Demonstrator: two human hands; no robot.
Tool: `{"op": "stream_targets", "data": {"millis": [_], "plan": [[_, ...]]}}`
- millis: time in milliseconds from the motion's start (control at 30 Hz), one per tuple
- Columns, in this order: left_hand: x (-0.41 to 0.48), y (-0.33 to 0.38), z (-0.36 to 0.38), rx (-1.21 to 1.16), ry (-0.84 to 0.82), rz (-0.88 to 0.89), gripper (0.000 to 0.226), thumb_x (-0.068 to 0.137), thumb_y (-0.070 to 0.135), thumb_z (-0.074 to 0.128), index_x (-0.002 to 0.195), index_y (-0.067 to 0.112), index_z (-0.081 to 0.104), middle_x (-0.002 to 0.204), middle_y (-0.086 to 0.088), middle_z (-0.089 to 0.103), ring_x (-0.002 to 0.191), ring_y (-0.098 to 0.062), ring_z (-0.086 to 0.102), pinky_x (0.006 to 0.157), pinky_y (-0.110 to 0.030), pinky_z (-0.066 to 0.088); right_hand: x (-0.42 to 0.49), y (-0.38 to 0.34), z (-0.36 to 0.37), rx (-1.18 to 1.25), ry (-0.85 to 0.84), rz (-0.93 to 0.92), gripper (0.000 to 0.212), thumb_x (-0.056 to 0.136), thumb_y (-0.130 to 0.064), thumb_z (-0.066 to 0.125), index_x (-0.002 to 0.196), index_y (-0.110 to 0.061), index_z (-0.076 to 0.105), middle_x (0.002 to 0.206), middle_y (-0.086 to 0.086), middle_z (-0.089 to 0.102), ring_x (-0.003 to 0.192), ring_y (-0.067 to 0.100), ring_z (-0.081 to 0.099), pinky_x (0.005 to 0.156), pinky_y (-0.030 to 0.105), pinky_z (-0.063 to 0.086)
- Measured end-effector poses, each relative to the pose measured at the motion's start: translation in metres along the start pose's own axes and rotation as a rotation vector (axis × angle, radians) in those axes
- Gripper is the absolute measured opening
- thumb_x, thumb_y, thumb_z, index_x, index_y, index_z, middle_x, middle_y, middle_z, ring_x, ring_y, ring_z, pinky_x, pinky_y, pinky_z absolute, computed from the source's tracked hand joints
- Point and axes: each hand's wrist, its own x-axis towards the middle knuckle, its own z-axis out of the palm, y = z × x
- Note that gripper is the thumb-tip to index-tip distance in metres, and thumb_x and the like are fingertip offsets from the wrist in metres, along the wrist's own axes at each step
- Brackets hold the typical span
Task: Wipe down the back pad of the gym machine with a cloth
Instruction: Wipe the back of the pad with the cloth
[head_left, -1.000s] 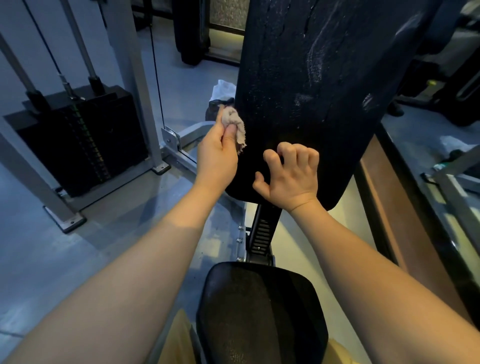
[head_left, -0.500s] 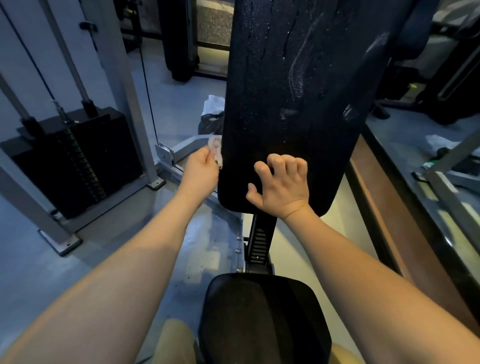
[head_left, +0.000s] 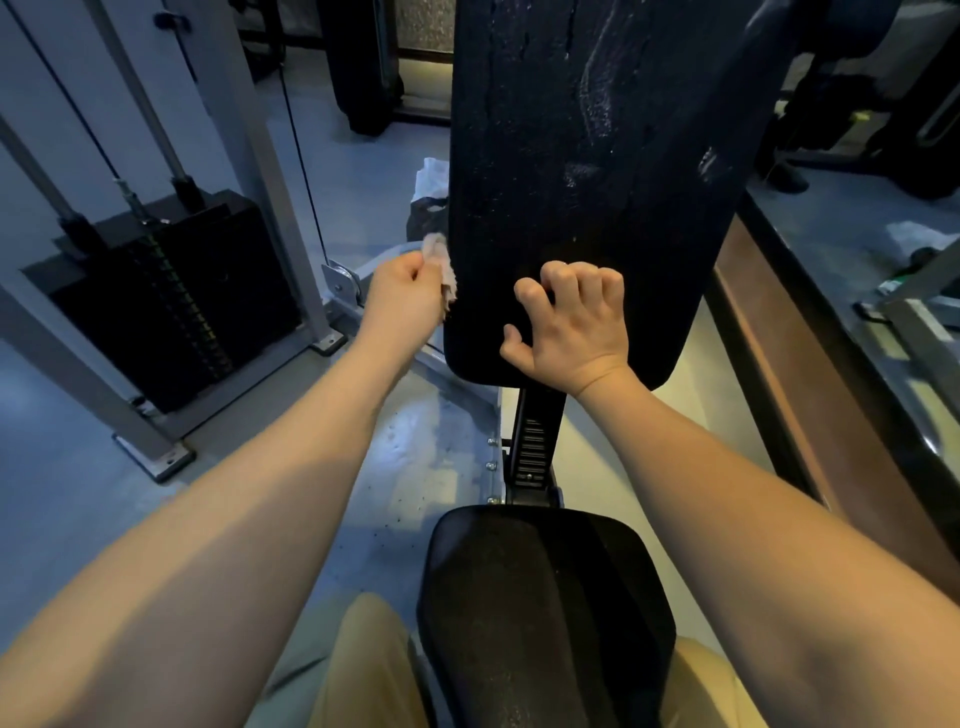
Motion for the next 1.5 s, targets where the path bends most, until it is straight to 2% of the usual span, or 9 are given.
{"op": "stream_targets", "data": {"millis": [367, 667, 767, 833, 933, 1033, 1167, 1400, 1500], "plan": [[-0.041, -0.068, 0.016, 0.113, 0.02, -0.064, 0.047, 0.109, 0.037, 0.04, 0.072, 0.01, 0.05, 0.064, -0.002, 0.049, 0.055, -0.007, 0.043, 0.058, -0.025, 0.037, -0.001, 0.001, 0.001, -0.005, -0.024, 0.002, 0.046, 0.083, -0.053, 0.056, 0.115, -0.02, 0.053, 0.117, 0.005, 0.033, 0.106, 0.03, 0.036, 0.089, 0.045, 0.029], [-0.047, -0.049, 0.032, -0.047, 0.141, 0.001, 0.037, 0.109, 0.04, 0.038, 0.103, 0.016, 0.065, 0.09, 0.006, 0.068, 0.086, -0.003, 0.064, 0.082, -0.022, 0.049, -0.002, 0.001, 0.001, 0.006, -0.018, -0.006, 0.046, 0.084, -0.053, 0.055, 0.116, -0.02, 0.052, 0.117, 0.006, 0.033, 0.106, 0.031, 0.036, 0.088, 0.045, 0.029], [-0.072, -0.085, 0.051, -0.016, 0.156, -0.118, 0.044, 0.11, 0.037, 0.033, 0.101, 0.006, 0.063, 0.093, -0.009, 0.068, 0.09, -0.019, 0.066, 0.086, -0.032, 0.049, -0.002, 0.002, 0.002, -0.004, -0.011, -0.014, 0.046, 0.084, -0.053, 0.054, 0.116, -0.02, 0.049, 0.117, 0.006, 0.033, 0.106, 0.031, 0.035, 0.088, 0.045, 0.028], [-0.077, -0.092, 0.062, -0.209, 0.145, -0.258, 0.038, 0.111, 0.031, 0.034, 0.094, 0.01, 0.06, 0.084, -0.006, 0.061, 0.082, -0.018, 0.059, 0.082, -0.037, 0.047, -0.003, 0.003, 0.003, -0.005, -0.002, -0.02, 0.047, 0.084, -0.053, 0.055, 0.116, -0.02, 0.049, 0.117, 0.006, 0.033, 0.106, 0.031, 0.035, 0.089, 0.045, 0.028], [-0.074, -0.072, 0.067, -0.759, 0.132, -0.457, 0.031, 0.112, 0.02, 0.032, 0.128, 0.006, 0.054, 0.099, -0.003, 0.06, 0.093, -0.014, 0.058, 0.089, -0.031, 0.05, -0.003, 0.002, 0.001, -0.004, -0.024, -0.016, 0.047, 0.084, -0.053, 0.054, 0.117, -0.02, 0.051, 0.118, 0.006, 0.032, 0.106, 0.03, 0.035, 0.089, 0.045, 0.028], [-0.075, -0.058, 0.064, -0.912, 0.111, -0.539, 0.037, 0.111, 0.011, 0.033, 0.147, 0.006, 0.04, 0.118, -0.007, 0.059, 0.102, -0.016, 0.059, 0.1, -0.034, 0.049, -0.001, 0.0, -0.009, 0.023, -0.046, 0.005, 0.043, 0.087, -0.048, 0.055, 0.117, -0.018, 0.054, 0.118, 0.006, 0.037, 0.106, 0.031, 0.037, 0.089, 0.045, 0.031], [-0.084, -0.048, 0.069, -0.93, 0.193, -0.579, 0.037, 0.109, 0.006, 0.038, 0.146, 0.005, 0.043, 0.105, -0.006, 0.061, 0.091, -0.015, 0.061, 0.083, -0.027, 0.055, -0.024, 0.007, -0.031, 0.149, -0.03, -0.025, 0.034, 0.09, -0.026, 0.059, 0.122, -0.014, 0.062, 0.12, 0.012, 0.056, 0.114, 0.032, 0.048, 0.099, 0.045, 0.039], [-0.096, -0.032, 0.101, -1.009, 0.348, -0.613, 0.022, 0.106, 0.002, 0.043, 0.125, 0.007, 0.054, 0.092, -0.002, 0.062, 0.077, -0.011, 0.062, 0.054, -0.017, 0.052, -0.081, 0.023, -0.031, 0.024, -0.102, 0.085, 0.064, 0.093, -0.01, 0.063, 0.153, -0.016, 0.044, 0.145, 0.015, 0.045, 0.132, 0.031, 0.038, 0.117, 0.043, 0.028], [-0.098, -0.027, 0.107, -0.998, 0.278, -0.685, 0.018, 0.105, -0.002, 0.045, 0.117, 0.004, 0.056, 0.098, -0.009, 0.063, 0.084, -0.018, 0.063, 0.071, -0.025, 0.056, -0.088, 0.022, -0.022, 0.067, -0.104, 0.113, 0.07, 0.091, -0.01, 0.065, 0.156, -0.015, 0.04, 0.151, 0.011, 0.031, 0.142, 0.032, 0.033, 0.126, 0.046, 0.02]]}}
